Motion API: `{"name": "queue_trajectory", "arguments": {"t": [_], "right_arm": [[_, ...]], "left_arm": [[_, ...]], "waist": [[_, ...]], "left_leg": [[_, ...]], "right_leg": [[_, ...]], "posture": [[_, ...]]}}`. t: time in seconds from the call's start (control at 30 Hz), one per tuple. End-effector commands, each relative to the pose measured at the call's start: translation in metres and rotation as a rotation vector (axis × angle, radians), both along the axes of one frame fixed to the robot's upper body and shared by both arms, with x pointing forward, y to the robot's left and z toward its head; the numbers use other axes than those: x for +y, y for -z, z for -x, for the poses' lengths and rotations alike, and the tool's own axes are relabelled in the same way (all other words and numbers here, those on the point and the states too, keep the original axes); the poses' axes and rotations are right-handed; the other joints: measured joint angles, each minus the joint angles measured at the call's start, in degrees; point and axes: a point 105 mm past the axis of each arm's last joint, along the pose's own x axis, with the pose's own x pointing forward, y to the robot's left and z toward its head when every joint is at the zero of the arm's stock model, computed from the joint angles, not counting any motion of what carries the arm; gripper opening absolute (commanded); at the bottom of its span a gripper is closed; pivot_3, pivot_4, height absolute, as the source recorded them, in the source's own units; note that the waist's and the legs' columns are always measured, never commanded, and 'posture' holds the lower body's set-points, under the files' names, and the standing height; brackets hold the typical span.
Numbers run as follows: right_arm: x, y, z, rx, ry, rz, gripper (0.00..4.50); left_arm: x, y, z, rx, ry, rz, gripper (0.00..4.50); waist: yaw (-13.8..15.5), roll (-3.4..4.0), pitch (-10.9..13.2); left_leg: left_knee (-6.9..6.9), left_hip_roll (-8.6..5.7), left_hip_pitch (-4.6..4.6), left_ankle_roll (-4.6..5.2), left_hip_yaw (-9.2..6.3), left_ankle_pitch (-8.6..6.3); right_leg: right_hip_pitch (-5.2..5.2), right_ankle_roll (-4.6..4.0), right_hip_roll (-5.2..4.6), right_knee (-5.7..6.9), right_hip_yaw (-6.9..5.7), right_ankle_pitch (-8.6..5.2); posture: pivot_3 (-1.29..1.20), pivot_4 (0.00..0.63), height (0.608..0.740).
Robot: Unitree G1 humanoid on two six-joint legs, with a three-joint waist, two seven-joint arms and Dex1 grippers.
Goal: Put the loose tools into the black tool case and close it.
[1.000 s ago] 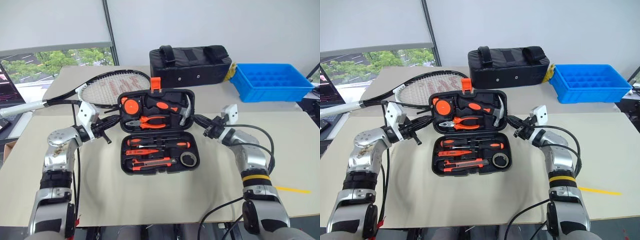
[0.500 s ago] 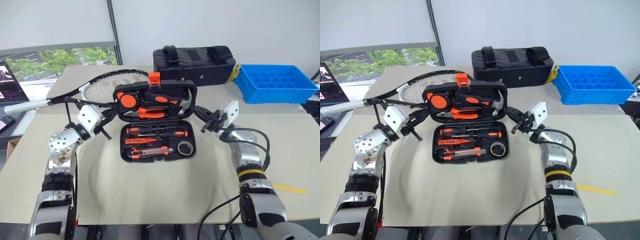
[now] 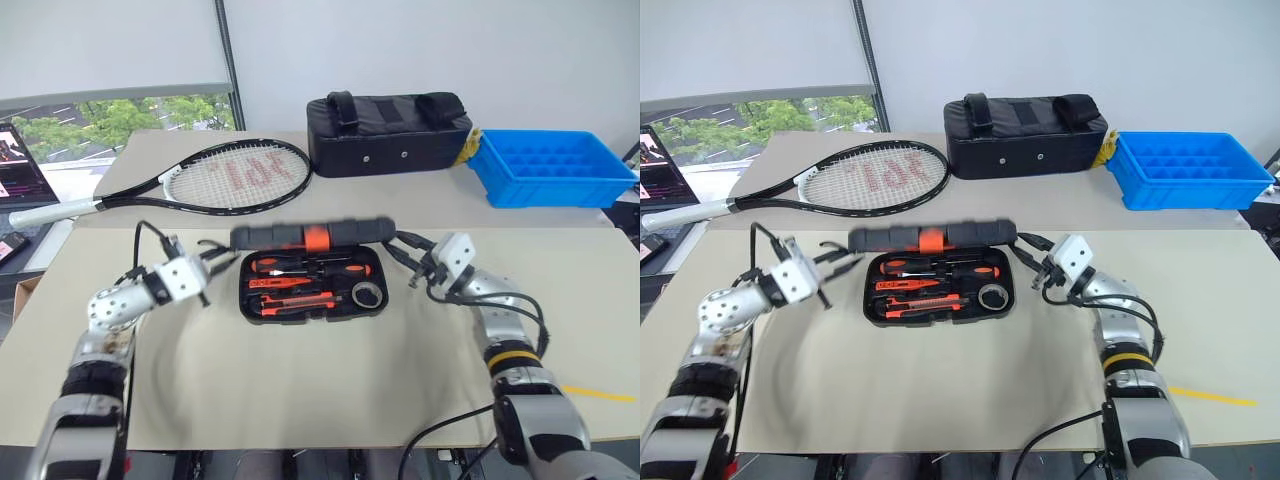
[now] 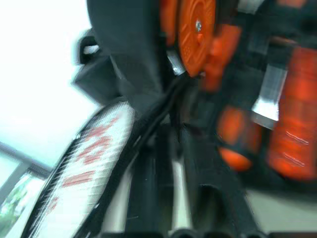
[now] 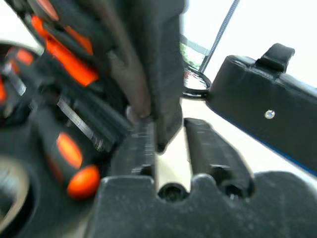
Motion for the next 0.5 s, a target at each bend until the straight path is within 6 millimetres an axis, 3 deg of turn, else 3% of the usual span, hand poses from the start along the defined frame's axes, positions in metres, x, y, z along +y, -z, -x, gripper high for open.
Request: {"name": "queue_trajectory", "arguments": {"t": [0.03,0.13,0.2,0.23,0.3,0.37,0.5], "right_arm": [[-0.035,-0.008,0.02,-0.054,0.051,0.067,2.72],[-0.056,0.007,0.041,0.063,0.038,0.121,3.73],[-0.063,0.024,0.069,0.271,-0.019,0.138,4.09],[-0.058,0.028,0.082,0.364,-0.056,0.131,4.09],[-0.034,0.026,0.101,0.496,-0.153,0.089,4.09],[-0.006,0.019,0.113,0.57,-0.236,0.032,4.09],[0.029,0.026,0.126,0.75,-0.349,0.034,4.09]], "left_arm": [[0.019,-0.018,0.022,-0.125,0.022,-0.001,2.08],[0.041,-0.019,0.033,-0.127,-0.036,0.001,3.15],[0.071,-0.004,0.038,-0.023,-0.144,0.011,3.83],[0.079,0.0,0.039,0.013,-0.179,0.022,4.27],[0.087,-0.005,0.027,0.071,-0.245,0.141,4.42],[0.078,-0.014,0.013,0.119,-0.233,0.257,4.42],[0.025,-0.033,0.0,0.269,-0.035,0.433,4.42]], "waist": [[0.28,0.08,0.05],[0.63,0.13,0.09],[0.7,0.18,0.06],[0.74,0.25,0.01],[0.7,0.27,0.01],[0.36,0.16,0.06],[0.62,-0.03,0.05]], "left_leg": [[0.0,0.03,0.11,0.03,-0.01,-0.03],[0.03,0.02,0.26,0.32,-0.09,-0.21],[0.06,0.02,0.45,0.65,-0.12,-0.41],[0.06,0.02,0.54,0.7,-0.13,-0.44],[0.03,0.07,0.56,0.73,-0.22,-0.46],[0.11,0.16,0.5,0.65,-0.23,-0.41],[0.23,0.29,0.43,0.49,-0.26,-0.19]], "right_leg": [[0.12,0.0,-0.08,-0.08,0.0,-0.01],[0.36,0.01,-0.29,-0.09,-0.04,-0.02],[0.53,0.02,-0.34,-0.08,-0.04,-0.01],[0.59,0.03,-0.37,-0.06,-0.01,-0.02],[0.61,0.03,-0.39,-0.05,0.15,-0.03],[0.54,0.09,-0.3,-0.01,0.14,-0.06],[0.56,0.39,-0.22,-0.01,-0.01,-0.02]], "posture": [[0.0,0.15,0.712],[0.0,0.15,0.712],[0.0,0.15,0.712],[0.0,0.15,0.712],[0.0,0.15,0.712],[0.0,0.15,0.712],[0.0,0.15,0.712]]}}
